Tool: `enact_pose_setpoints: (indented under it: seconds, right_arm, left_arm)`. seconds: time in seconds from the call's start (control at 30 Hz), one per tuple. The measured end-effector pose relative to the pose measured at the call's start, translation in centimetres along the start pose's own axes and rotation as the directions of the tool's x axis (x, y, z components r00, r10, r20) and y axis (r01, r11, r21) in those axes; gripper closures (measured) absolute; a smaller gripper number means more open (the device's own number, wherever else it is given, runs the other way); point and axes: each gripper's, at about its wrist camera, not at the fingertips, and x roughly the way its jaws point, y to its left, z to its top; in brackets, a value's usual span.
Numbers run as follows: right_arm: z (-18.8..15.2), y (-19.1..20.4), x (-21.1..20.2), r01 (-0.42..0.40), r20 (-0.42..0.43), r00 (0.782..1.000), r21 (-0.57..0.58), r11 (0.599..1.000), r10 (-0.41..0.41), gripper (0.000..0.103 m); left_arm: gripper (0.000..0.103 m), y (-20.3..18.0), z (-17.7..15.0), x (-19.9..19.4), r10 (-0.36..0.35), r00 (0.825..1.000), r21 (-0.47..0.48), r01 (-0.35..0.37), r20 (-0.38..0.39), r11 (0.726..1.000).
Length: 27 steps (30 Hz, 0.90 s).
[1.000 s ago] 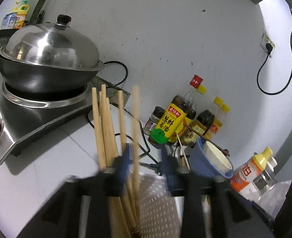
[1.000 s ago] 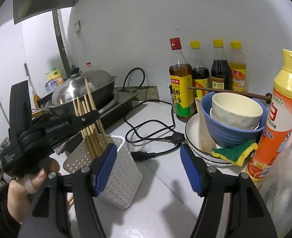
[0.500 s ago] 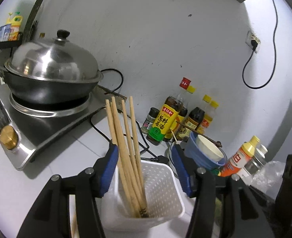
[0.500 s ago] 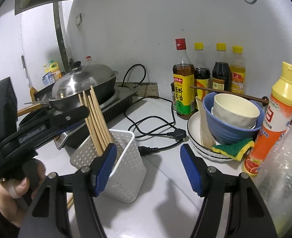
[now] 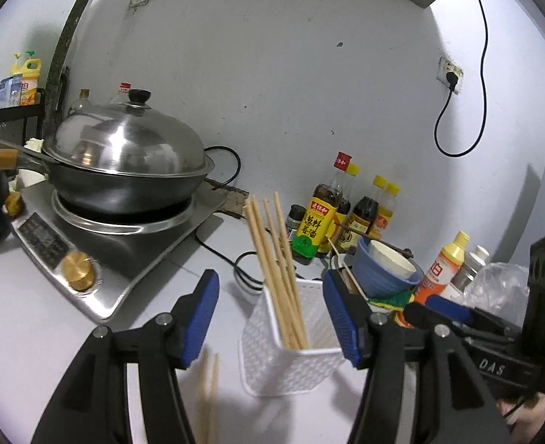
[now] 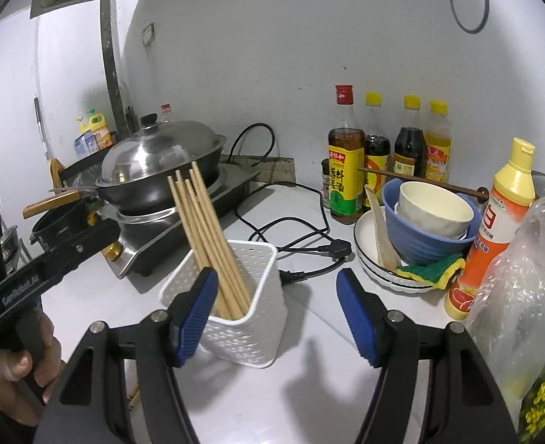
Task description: Organize utensils
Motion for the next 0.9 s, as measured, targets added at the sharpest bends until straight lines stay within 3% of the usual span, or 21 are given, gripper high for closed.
enact_pose_setpoints:
  seconds: [0.43,0.9]
  right_arm:
    - [-2.1,6.5,0.2,0.01,-0.046,0.999,-0.066,0.998,-0.013,0.038]
    - [-4.6,11.0,2.0,0.007,-0.117,0.993,-0.112,0.994,-0.02,0.038]
  left_arm:
    - [0.045,5.2,-2.7,-3.6,0.027,0.998,0.007,-0.026,-0.049,1.0]
    - [0.045,10.7,-5.5,-5.1,0.065,0.992,-0.013,-0.066,-0.11,0.998]
